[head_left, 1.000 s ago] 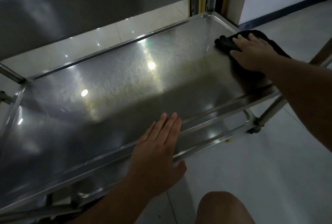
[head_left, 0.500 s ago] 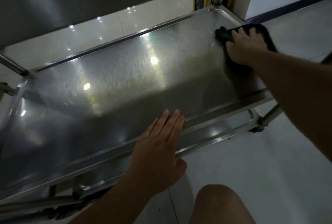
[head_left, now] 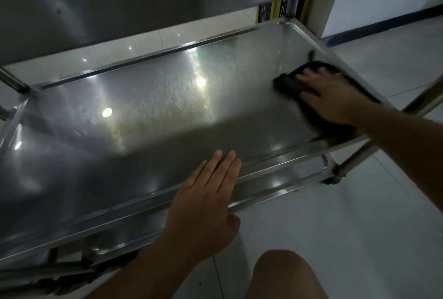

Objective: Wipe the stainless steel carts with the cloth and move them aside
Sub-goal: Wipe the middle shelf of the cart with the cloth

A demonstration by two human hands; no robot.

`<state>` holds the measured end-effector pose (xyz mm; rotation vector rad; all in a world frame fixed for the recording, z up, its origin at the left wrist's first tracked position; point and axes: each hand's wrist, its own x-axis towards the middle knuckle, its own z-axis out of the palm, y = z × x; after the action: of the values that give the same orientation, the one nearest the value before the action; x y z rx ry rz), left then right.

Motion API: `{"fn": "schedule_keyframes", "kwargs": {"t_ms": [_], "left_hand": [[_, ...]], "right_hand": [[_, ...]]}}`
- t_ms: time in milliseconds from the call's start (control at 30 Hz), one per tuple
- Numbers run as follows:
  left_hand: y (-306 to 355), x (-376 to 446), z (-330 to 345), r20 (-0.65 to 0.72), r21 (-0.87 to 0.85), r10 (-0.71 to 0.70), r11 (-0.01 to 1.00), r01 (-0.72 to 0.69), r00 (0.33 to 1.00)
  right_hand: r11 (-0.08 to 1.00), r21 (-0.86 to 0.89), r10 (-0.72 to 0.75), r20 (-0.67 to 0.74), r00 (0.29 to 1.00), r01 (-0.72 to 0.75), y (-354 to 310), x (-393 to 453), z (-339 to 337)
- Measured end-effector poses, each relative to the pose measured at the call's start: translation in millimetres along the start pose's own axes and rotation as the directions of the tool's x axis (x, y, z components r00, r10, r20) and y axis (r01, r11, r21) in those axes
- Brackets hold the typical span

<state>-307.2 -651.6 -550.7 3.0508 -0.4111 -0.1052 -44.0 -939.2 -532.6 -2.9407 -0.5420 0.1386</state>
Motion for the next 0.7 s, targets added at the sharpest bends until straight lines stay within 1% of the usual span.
{"fn": "schedule_keyframes", "kwargs": {"t_ms": [67, 100, 167, 200, 233, 267, 333, 400, 467, 500, 533, 567, 600, 667, 700], "left_hand": [[-0.4, 0.8, 1.3, -0.005, -0.005, -0.004, 1.0, 0.004, 1.0], [-0.8, 1.3, 1.8, -0.007, -0.013, -0.006, 1.0, 0.006, 1.0], [-1.5, 1.5, 3.2, -0.017, -0.025, -0.013, 1.0, 0.012, 1.0], [-1.6, 1.7, 3.8, -0.025, -0.022, -0.014, 1.0, 0.014, 1.0], [-1.4, 1.6, 4.3, -0.027, -0.017, -0.013, 1.0, 0.013, 1.0], [-0.9, 1.4, 4.1, -0.025, -0.013, -0.012, 1.0, 0.011, 1.0], [-0.3, 0.9, 2.9, -0.027, -0.008, -0.009, 1.0, 0.009, 1.0], [-0.9, -0.6, 2.5, -0.019, -0.004, -0.004, 1.0, 0.004, 1.0], [-1.0, -1.8, 2.4, -0.01, 0.002, 0.003, 1.0, -0.003, 1.0], [-0.7, -2.3, 2.1, -0.01, 0.006, 0.002, 1.0, -0.002, 1.0], [-0.1, -2.3, 1.4, -0.012, 0.01, 0.0, 1.0, 0.0, 1.0], [0.2, -1.8, 0.6, -0.012, 0.013, -0.001, 1.0, 0.001, 1.0], [0.5, -1.4, -0.3, -0.008, 0.013, 0.0, 1.0, 0.0, 1.0], [-0.5, -1.4, -0.9, -0.006, 0.008, 0.007, 1.0, -0.007, 1.0], [-0.8, -1.2, -0.7, -0.008, 0.005, 0.01, 1.0, -0.01, 1.0]], "right_hand": [[0.98, -0.018, 0.197, -0.038, 0.98, -0.198, 30.2, 22.5, -5.9], [0.963, -0.003, 0.268, -0.041, 0.962, -0.269, 37.9, 32.7, -7.4], [0.934, 0.038, 0.357, -0.014, 0.934, -0.356, 34.2, 48.8, -7.9], [0.929, 0.049, 0.368, 0.001, 0.93, -0.368, 24.1, 54.0, -7.6], [0.936, 0.056, 0.347, 0.016, 0.938, -0.347, 9.7, 55.1, -7.5], [0.953, 0.061, 0.295, 0.03, 0.955, -0.297, -7.1, 51.0, -6.8], [0.982, 0.077, 0.169, 0.037, 0.985, -0.171, -40.0, 26.7, 0.3], [0.996, 0.082, 0.035, 0.049, 0.998, -0.039, -62.8, -12.8, 12.0], [0.994, 0.08, -0.086, 0.096, 0.992, 0.078, -67.2, -50.2, 17.5], [0.992, 0.072, -0.116, 0.12, 0.986, 0.108, -61.9, -61.2, 18.2], [0.992, 0.064, -0.115, 0.129, 0.985, 0.108, -53.8, -66.3, 16.8], [0.996, 0.052, -0.083, 0.118, 0.99, 0.077, -43.7, -65.7, 14.4], [0.999, 0.038, -0.018, 0.099, 0.995, 0.014, -32.6, -63.5, 12.1], [0.983, 0.012, 0.184, 0.038, 0.982, -0.185, -9.6, -59.1, 8.8], [0.957, 0.012, 0.289, 0.002, 0.957, -0.289, 1.6, -57.2, 7.1]]}}
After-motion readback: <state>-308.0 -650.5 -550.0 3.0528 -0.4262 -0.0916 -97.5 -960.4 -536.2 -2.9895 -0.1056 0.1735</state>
